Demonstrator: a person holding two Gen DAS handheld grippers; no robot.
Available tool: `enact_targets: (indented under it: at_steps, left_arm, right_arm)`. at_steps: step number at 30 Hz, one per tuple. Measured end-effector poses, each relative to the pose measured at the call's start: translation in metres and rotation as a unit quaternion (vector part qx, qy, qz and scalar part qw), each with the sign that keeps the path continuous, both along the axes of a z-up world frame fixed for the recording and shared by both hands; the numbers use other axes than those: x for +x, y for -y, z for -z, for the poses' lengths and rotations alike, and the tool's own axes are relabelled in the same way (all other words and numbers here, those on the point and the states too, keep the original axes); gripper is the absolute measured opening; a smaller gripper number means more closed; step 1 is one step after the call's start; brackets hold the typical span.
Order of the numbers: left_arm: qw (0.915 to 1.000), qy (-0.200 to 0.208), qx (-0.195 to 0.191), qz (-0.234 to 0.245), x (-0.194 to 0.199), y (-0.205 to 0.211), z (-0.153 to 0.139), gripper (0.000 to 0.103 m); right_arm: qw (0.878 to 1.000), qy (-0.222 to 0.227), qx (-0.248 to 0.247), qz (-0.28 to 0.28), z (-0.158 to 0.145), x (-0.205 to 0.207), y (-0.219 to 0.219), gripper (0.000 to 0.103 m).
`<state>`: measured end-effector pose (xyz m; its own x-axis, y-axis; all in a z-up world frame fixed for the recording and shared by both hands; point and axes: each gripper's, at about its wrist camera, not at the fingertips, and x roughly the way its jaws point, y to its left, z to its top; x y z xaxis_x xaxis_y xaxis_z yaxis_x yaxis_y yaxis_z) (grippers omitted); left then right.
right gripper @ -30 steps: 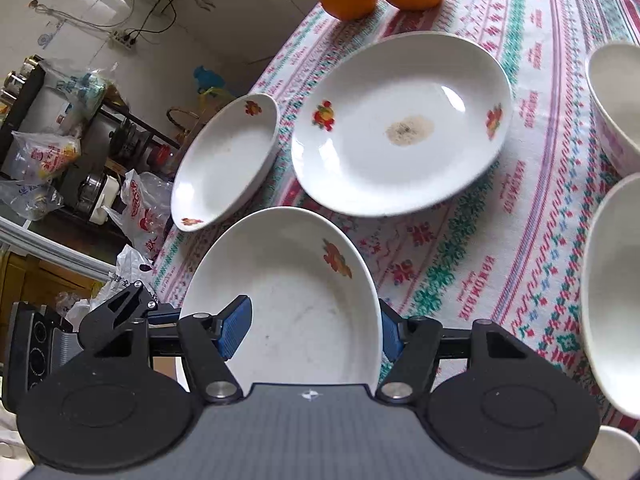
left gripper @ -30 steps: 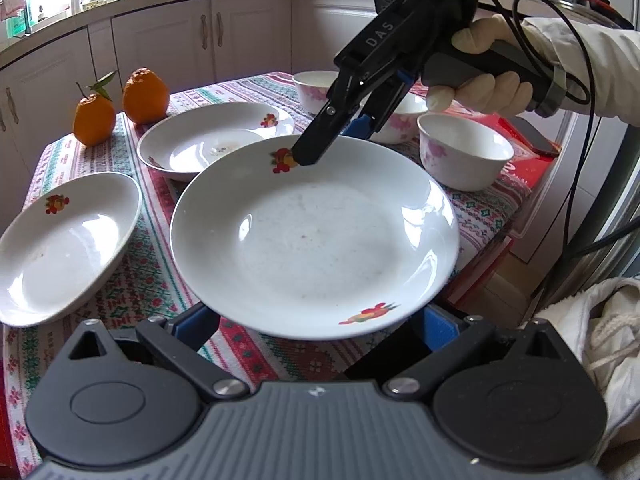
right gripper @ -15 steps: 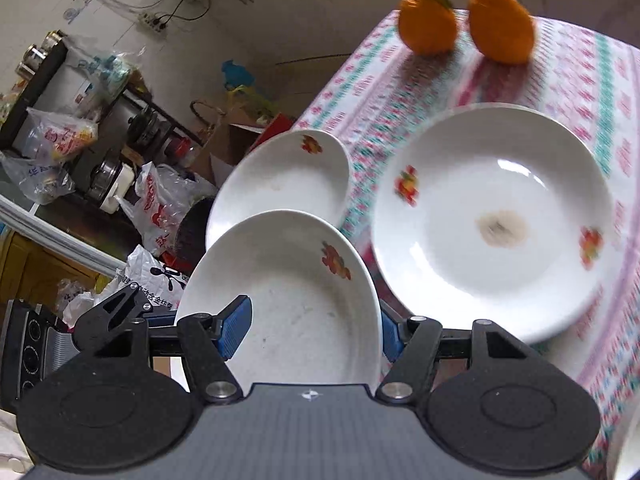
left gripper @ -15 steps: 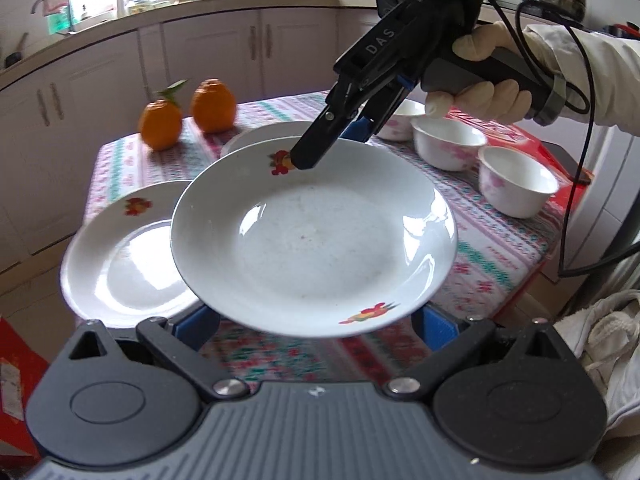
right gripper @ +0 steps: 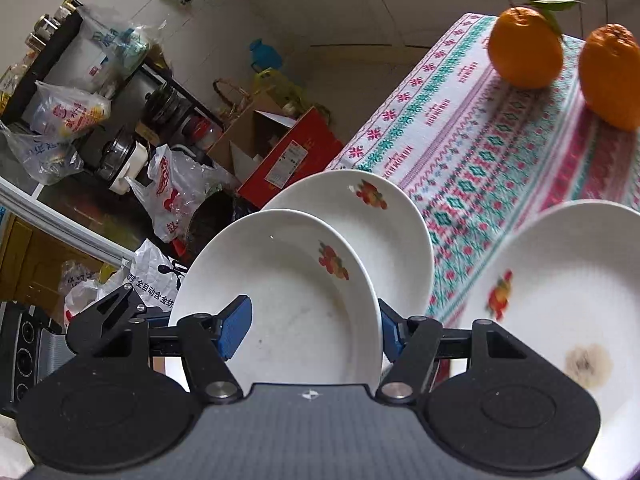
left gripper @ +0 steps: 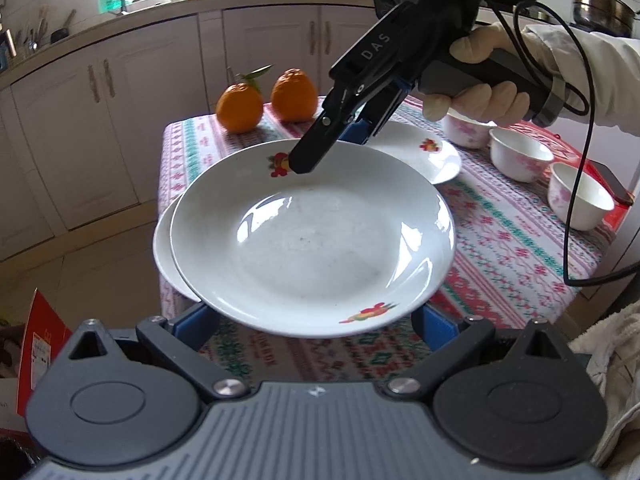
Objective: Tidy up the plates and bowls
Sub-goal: 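Lower the held plate onto the flower-printed plate with the right gripper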
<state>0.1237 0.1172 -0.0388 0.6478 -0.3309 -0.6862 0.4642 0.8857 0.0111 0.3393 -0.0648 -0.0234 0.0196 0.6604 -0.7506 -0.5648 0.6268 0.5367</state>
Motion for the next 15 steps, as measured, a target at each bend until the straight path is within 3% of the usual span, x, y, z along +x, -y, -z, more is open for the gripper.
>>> enact_targets:
  at_steps: [15]
  left_arm:
    - [0.9998, -0.010, -0.016, -0.008, 0.024, -0.022, 0.004, 0.101]
  right_arm:
    - [1.000, -0.015, -0.008, 0.001, 0.016, 0.028, -0.017, 0.070]
